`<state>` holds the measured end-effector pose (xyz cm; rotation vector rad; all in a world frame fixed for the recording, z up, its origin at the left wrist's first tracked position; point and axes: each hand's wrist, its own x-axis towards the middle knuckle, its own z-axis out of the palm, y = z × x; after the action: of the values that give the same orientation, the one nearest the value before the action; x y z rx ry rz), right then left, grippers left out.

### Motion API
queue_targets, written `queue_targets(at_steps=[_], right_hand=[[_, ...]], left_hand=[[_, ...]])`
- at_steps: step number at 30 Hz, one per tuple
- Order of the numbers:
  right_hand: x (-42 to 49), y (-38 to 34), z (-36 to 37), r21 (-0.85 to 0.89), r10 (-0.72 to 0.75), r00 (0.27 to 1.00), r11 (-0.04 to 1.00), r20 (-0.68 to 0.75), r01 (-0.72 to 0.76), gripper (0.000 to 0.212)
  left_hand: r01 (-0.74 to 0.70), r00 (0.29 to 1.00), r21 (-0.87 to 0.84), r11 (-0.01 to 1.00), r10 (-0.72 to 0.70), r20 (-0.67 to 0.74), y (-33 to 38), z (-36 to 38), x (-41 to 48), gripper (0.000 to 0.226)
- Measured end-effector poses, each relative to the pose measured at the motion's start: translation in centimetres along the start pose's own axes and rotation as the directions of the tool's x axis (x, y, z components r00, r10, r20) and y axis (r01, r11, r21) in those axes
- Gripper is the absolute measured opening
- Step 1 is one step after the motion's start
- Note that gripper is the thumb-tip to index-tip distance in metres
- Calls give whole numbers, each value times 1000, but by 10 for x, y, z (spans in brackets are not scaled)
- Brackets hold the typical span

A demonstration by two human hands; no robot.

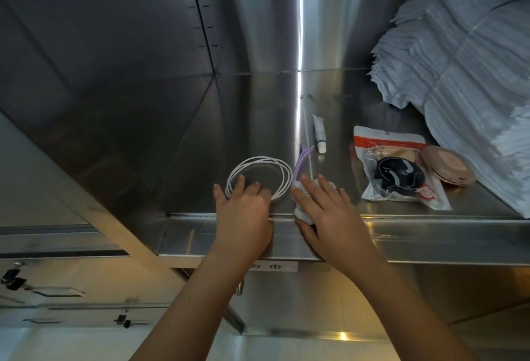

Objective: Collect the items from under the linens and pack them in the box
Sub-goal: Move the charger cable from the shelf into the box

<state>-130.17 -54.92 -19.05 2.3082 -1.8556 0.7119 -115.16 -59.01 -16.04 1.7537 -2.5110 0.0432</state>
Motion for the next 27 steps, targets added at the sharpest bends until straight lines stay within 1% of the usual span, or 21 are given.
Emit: queue_targets(at_steps=[4,7,11,14,21,23,26,27], right_hand=[[0,-1,2,-2,-17,999,1000,-45,17,52],[-2,-1,3,0,-31,998,1000,-59,32,52],[-2,-3,1,-8,-44,997,999,-60,44,56],[-3,-5,-1,-10,-61,996,998,-67,61,61],[-6,-10,-2,15,-114,985,993,-129,116,69],[-6,-11,-4,38,-118,977,991,-175,126,64],[-7,-13,-9,36,-126,960,990,-249,139,46],[-7,-16,-12,29,-125,957,990,-263,137,45]], left_hand=[[-2,994,-85,996,-8,-108,0,7,-9,43],[-42,971,-134,990,9,-238,-1,8,-17,35],[-85,938,-105,991,44,-344,-1,3,-20,37],[-95,923,-97,991,51,-380,-3,3,-22,37],[-93,899,-63,994,56,-434,-12,3,-23,24],[-121,892,-92,988,67,-448,-14,3,-24,23],[-172,878,-163,972,76,-473,-16,2,-30,21],[-184,874,-198,963,68,-481,-16,1,-33,22]])
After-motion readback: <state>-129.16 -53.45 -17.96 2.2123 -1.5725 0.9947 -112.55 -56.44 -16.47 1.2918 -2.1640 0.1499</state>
